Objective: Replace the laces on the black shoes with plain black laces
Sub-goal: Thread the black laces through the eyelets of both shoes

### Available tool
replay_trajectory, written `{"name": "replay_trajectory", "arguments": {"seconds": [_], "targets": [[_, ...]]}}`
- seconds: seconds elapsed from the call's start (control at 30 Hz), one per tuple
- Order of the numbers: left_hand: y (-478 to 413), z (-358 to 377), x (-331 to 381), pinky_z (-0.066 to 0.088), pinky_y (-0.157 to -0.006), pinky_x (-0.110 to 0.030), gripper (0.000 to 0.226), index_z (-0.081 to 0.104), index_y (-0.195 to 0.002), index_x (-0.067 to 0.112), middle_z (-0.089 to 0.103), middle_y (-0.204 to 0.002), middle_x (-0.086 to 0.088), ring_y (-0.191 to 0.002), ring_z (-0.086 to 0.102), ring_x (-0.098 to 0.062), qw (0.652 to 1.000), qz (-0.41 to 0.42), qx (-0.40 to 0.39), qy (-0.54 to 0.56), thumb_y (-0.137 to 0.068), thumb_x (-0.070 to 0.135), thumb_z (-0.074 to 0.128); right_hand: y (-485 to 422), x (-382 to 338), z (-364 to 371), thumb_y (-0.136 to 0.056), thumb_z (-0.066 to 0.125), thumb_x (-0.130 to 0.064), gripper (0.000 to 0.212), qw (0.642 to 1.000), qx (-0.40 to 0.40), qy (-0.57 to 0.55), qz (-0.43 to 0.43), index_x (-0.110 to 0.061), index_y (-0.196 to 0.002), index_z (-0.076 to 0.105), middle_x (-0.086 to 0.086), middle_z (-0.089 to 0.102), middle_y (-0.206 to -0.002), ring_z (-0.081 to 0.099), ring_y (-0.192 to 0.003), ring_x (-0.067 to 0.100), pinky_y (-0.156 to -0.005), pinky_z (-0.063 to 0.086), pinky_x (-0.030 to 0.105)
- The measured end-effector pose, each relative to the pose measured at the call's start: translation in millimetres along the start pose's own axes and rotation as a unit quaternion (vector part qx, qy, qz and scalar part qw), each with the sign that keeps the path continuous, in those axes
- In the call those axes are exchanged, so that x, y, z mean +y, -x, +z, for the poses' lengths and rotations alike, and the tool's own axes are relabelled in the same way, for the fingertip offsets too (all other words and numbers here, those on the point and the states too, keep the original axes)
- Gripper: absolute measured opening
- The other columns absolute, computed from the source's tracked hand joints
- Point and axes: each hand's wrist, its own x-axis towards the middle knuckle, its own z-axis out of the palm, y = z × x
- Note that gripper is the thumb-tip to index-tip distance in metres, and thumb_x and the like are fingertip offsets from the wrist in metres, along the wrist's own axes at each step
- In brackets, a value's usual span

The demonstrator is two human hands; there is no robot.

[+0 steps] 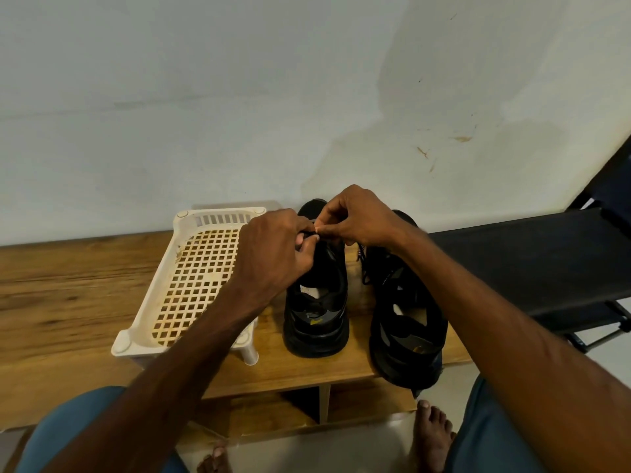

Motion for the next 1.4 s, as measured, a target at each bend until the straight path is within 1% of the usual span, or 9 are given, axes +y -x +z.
{"name": "replay_trajectory", "arguments": {"seconds": [0.2, 0.33, 0.47, 0.6, 0.73, 1.0, 1.17, 1.3, 1.4], "targets": [[-1.1, 4.1, -3.3, 0.043, -0.06, -0.019, 0.009, 0.079, -0.083, 0.029, 0.061, -0.054, 0.015, -0.059, 0.062, -0.002, 0.97, -0.177, -0.08, 0.149, -0.079, 0.037, 0.081, -4.6, -2.5, -2.9, -0.089, 0.078, -0.022, 0.012, 0.998, 0.041, -0.039, 0.012, -0.013, -0.096, 0.082, 0.0, 0.079, -0.087, 0.074, -0.084, 0.009, -0.084, 0.06, 0.029], [-4.6, 1.3, -11.2, 0.048, -0.063, -0.017, 0.007, 0.082, -0.086, 0.021, 0.078, -0.078, 0.009, -0.067, 0.069, 0.005, 0.849, -0.329, -0.15, 0.385, -0.081, 0.025, 0.083, -9.5, -9.0, -0.8, -0.092, 0.075, -0.022, 0.036, 0.967, 0.039, -0.252, 0.006, -0.027, -0.128, 0.069, -0.001, 0.076, -0.117, 0.07, -0.109, 0.005, -0.08, 0.055, 0.014], [-5.3, 0.4, -15.1, 0.04, -0.049, -0.014, 0.014, 0.08, -0.095, 0.016, 0.073, -0.073, 0.012, -0.052, 0.058, 0.002, 0.777, -0.403, -0.194, 0.444, -0.085, 0.025, 0.078, -11.4, -5.6, 4.7, -0.097, 0.07, -0.027, 0.047, 0.976, 0.131, -0.173, -0.031, -0.035, -0.142, 0.058, -0.004, 0.057, -0.146, 0.052, -0.135, 0.011, -0.109, 0.046, 0.03], [-4.5, 3.2, -17.2, 0.029, -0.041, -0.014, 0.017, 0.077, -0.099, 0.009, 0.064, -0.071, 0.006, -0.048, 0.039, -0.002, 0.733, -0.419, -0.208, 0.494, -0.086, 0.02, 0.076, 0.0, 2.5, -0.5, -0.1, 0.066, -0.027, 0.027, 0.99, 0.123, -0.06, -0.023, -0.027, -0.126, 0.071, -0.007, 0.07, -0.125, 0.065, -0.113, 0.004, -0.101, 0.053, 0.028], [-4.6, 5.3, -17.8, 0.025, -0.038, -0.014, 0.022, 0.075, -0.102, 0.004, 0.057, -0.062, 0.009, -0.044, 0.035, -0.001, 0.707, -0.433, -0.201, 0.522, -0.085, 0.018, 0.077, 16.9, 5.6, 2.1, -0.088, 0.079, -0.013, 0.011, 0.999, 0.034, 0.006, -0.041, -0.016, -0.098, 0.083, -0.013, 0.076, -0.083, 0.069, -0.073, -0.006, -0.067, 0.051, 0.009], [-4.5, 5.3, -13.3, 0.032, -0.039, -0.012, 0.027, 0.08, -0.095, 0.007, 0.061, -0.057, 0.012, -0.043, 0.047, -0.001, 0.751, -0.436, -0.163, 0.469, -0.075, 0.024, 0.084, 23.9, 4.4, 5.6, -0.078, 0.088, -0.021, 0.013, 0.998, 0.047, -0.044, -0.022, -0.018, -0.091, 0.084, -0.006, 0.079, -0.088, 0.074, -0.082, 0.005, -0.076, 0.059, 0.021], [-6.2, 2.9, -15.6, 0.036, -0.045, -0.01, 0.014, 0.082, -0.089, 0.014, 0.065, -0.057, 0.014, -0.044, 0.053, 0.007, 0.8, -0.396, -0.144, 0.427, -0.079, 0.024, 0.083, 23.2, 0.6, 10.2, -0.078, 0.084, -0.012, 0.007, 0.996, 0.068, -0.041, -0.037, -0.018, -0.075, 0.083, -0.008, 0.078, -0.083, 0.071, -0.079, -0.004, -0.068, 0.054, 0.014], [-6.9, 3.2, -16.5, 0.036, -0.05, -0.016, 0.015, 0.081, -0.091, 0.013, 0.066, -0.059, 0.014, -0.043, 0.052, 0.007, 0.793, -0.406, -0.149, 0.429, -0.082, 0.025, 0.08, 21.3, 0.4, 7.8, -0.082, 0.081, -0.023, 0.007, 0.988, 0.118, -0.094, 0.005, -0.019, -0.076, 0.081, -0.005, 0.077, -0.081, 0.072, -0.073, 0.012, -0.067, 0.062, 0.031], [-6.6, 2.4, -18.3, 0.035, -0.044, -0.014, 0.016, 0.079, -0.09, 0.01, 0.065, -0.057, 0.012, -0.045, 0.052, 0.001, 0.771, -0.431, -0.159, 0.441, -0.082, 0.023, 0.08, 23.5, 0.7, 8.5, -0.081, 0.085, -0.035, 0.018, 0.995, 0.067, -0.074, 0.007, -0.019, -0.085, 0.082, -0.007, 0.076, -0.077, 0.07, -0.069, 0.005, -0.062, 0.056, 0.019]]}}
